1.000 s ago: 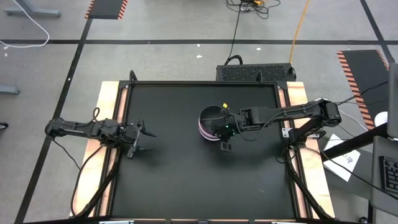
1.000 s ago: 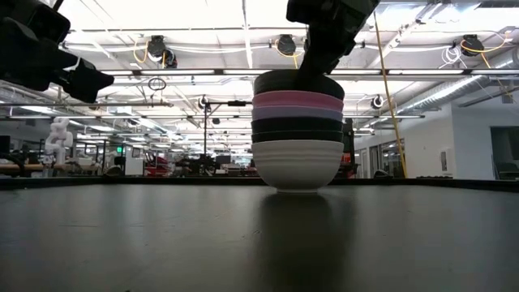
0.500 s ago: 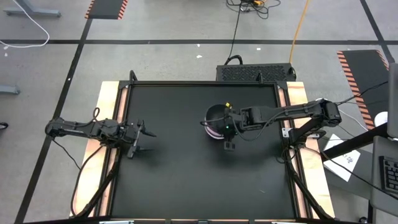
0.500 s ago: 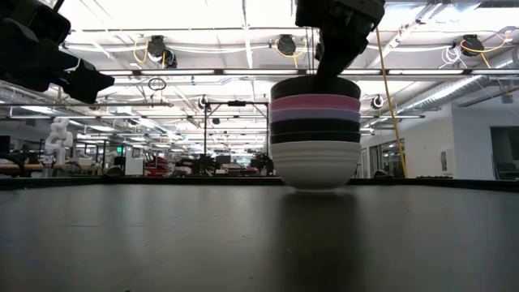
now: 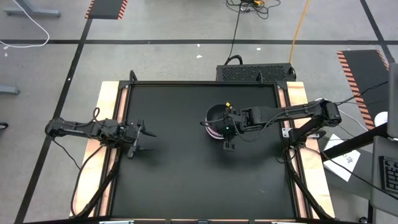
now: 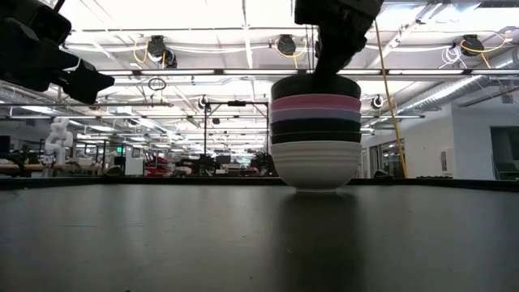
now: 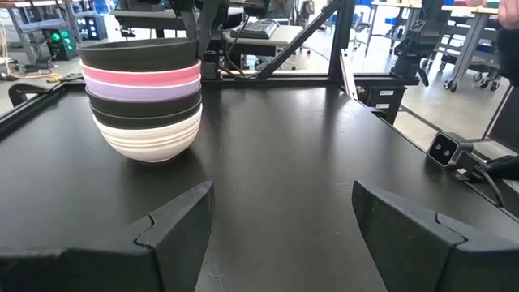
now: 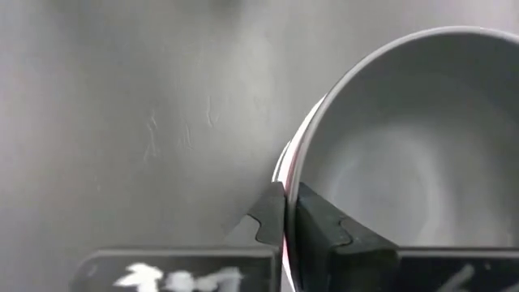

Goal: Nest bowls inside each other
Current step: Stack the black bowl on top of the pink bowl

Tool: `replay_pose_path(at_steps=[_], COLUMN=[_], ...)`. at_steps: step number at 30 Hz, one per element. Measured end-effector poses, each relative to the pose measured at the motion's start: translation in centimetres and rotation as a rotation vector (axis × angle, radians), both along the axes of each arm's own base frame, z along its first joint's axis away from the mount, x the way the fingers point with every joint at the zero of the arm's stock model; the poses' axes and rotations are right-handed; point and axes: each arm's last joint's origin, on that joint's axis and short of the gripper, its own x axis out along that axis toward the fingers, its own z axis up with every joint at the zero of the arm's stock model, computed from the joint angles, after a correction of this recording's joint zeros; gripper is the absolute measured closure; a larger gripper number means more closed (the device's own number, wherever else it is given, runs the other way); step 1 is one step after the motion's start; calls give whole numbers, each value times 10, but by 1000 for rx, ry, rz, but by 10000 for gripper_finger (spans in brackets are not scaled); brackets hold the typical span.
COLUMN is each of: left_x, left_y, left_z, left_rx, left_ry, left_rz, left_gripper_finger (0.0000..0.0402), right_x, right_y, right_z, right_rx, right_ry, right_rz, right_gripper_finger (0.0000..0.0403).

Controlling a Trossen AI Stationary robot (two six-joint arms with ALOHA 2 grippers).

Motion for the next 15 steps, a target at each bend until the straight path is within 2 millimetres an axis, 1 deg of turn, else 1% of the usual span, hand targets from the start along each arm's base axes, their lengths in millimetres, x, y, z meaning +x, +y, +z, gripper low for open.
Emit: replay_pose_path(at_steps=[3, 10, 15], left_x=[0, 0, 0], left_y=[0, 0, 0], left_z=[0, 0, -1], left_rx=[-2, -8, -8], left_ry=[1, 5, 11], left_rz=[0, 1, 1], left_gripper_finger=[108, 108, 108], right_x=[4, 4, 3], right_y=[1, 2, 2], right_z=[2, 6, 12], right_rx=[12, 37, 41], right_ry=[-46, -73, -115], right_rz=[2, 10, 4], right_gripper_finger=[375, 323, 302])
